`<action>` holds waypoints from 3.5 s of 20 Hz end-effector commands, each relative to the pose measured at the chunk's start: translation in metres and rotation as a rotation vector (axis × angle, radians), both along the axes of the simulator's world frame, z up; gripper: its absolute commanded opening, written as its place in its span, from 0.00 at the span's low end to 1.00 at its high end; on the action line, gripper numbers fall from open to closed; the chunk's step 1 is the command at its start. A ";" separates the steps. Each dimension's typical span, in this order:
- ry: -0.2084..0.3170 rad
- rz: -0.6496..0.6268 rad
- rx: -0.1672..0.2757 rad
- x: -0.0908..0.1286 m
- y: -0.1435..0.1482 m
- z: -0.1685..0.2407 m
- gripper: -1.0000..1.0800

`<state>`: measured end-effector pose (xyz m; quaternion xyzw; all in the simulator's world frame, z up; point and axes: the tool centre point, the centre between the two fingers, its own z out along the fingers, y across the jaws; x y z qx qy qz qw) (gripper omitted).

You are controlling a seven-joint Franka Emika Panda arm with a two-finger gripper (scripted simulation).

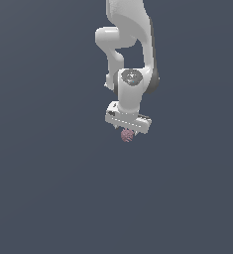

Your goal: Pick up the object and move it to a goal position.

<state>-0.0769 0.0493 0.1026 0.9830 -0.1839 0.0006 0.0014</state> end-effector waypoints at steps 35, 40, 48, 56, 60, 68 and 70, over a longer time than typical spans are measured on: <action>0.001 -0.075 0.003 -0.020 0.011 -0.063 0.00; 0.001 -0.075 0.003 -0.020 0.011 -0.063 0.00; -0.034 -0.062 0.012 -0.009 0.005 -0.054 0.00; -0.143 -0.025 0.040 0.024 -0.017 -0.025 0.00; -0.215 0.000 0.059 0.045 -0.031 -0.004 0.00; -0.356 0.050 0.098 0.082 -0.057 0.041 0.00; -0.388 0.061 0.107 0.089 -0.063 0.051 0.00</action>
